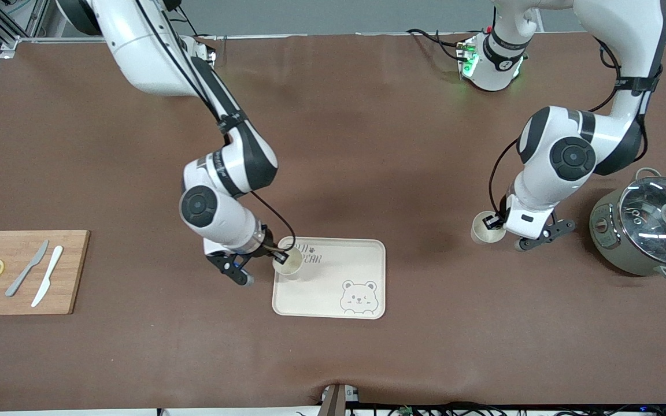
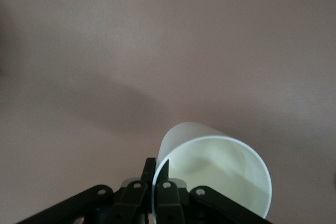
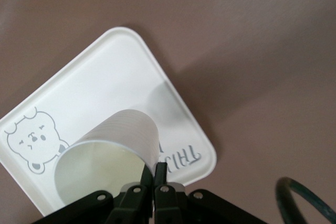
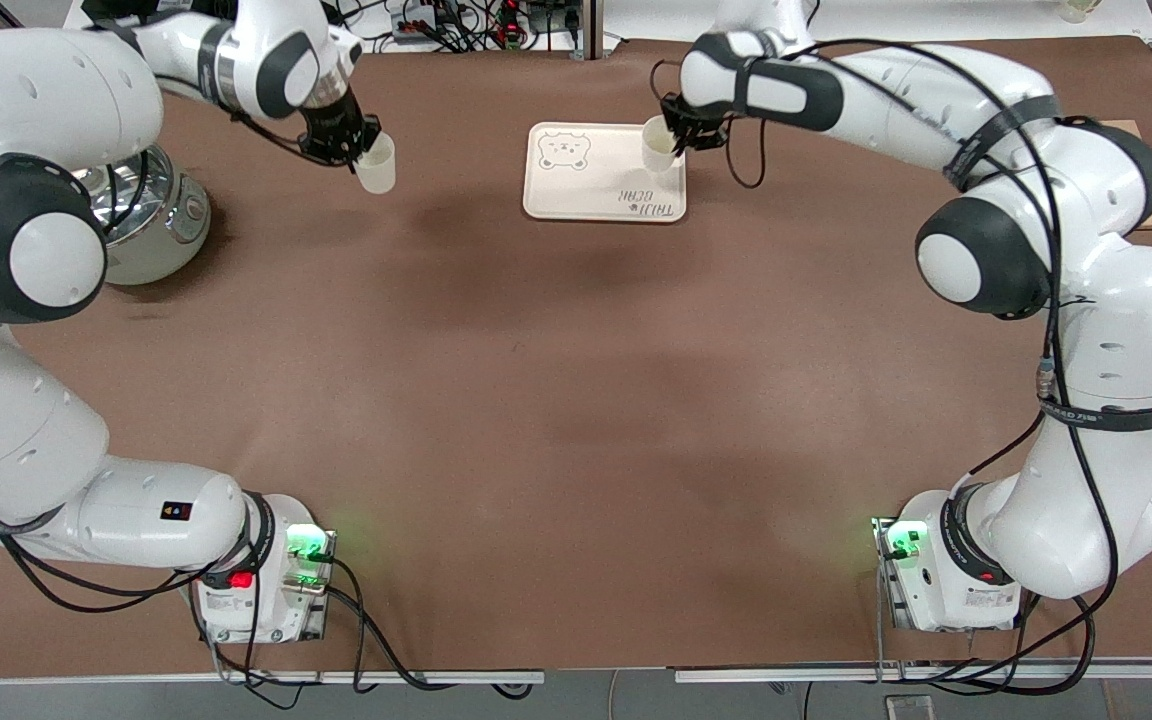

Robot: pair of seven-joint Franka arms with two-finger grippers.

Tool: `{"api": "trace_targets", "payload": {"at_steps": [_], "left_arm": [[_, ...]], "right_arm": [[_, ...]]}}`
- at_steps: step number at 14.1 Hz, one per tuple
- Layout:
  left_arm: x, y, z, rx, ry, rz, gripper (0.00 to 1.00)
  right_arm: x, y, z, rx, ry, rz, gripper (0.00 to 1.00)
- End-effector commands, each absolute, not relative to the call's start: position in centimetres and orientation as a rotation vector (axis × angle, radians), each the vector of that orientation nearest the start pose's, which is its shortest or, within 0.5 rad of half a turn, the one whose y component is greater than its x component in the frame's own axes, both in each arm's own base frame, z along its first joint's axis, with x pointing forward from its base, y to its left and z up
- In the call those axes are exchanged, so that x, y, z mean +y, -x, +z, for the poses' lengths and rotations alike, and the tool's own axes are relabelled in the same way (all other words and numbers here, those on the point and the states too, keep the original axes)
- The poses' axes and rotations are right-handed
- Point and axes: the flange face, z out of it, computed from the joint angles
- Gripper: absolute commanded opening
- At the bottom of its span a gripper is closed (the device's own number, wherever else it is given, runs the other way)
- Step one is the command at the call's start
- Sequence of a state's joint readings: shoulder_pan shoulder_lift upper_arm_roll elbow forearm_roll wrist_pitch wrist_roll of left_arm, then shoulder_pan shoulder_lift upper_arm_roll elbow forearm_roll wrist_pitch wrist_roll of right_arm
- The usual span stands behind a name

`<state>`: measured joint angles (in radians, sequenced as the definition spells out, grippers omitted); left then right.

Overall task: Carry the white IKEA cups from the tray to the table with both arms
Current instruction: 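Carry the cup toward the pot while the right gripper grasps the other cup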

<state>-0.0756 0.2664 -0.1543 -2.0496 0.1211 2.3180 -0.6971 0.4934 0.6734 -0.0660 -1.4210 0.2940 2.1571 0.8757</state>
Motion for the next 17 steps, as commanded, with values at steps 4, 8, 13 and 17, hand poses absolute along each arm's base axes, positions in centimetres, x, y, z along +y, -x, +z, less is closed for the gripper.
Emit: {"api": "trace_targets", "payload": {"at_steps": [4, 8, 13, 17], "left_arm": [[-9.5, -55.3, 26.6, -0.575, 3.069, -0.011, 0.00], [-5.9, -54.3, 24.4, -0.492, 3.082, 0.026, 0.00], [-3.8, -54.9, 23.6, -0.451, 3.102, 0.016, 0.00], [-5.4, -56.4, 23.0, -0.457, 3.140, 0.016, 0.00]], "right_arm": [[18.5, -66.4, 35.3, 0.572, 2.882, 0.258, 0.00], [4.7, -64.7, 35.7, 0.253, 2.933, 0.225, 0.00], [-6.3, -63.4, 34.8, 0.077, 3.075, 0.225, 0.00], [-10.2, -61.7, 31.9, -0.007, 3.067, 0.263, 0.00]]}}
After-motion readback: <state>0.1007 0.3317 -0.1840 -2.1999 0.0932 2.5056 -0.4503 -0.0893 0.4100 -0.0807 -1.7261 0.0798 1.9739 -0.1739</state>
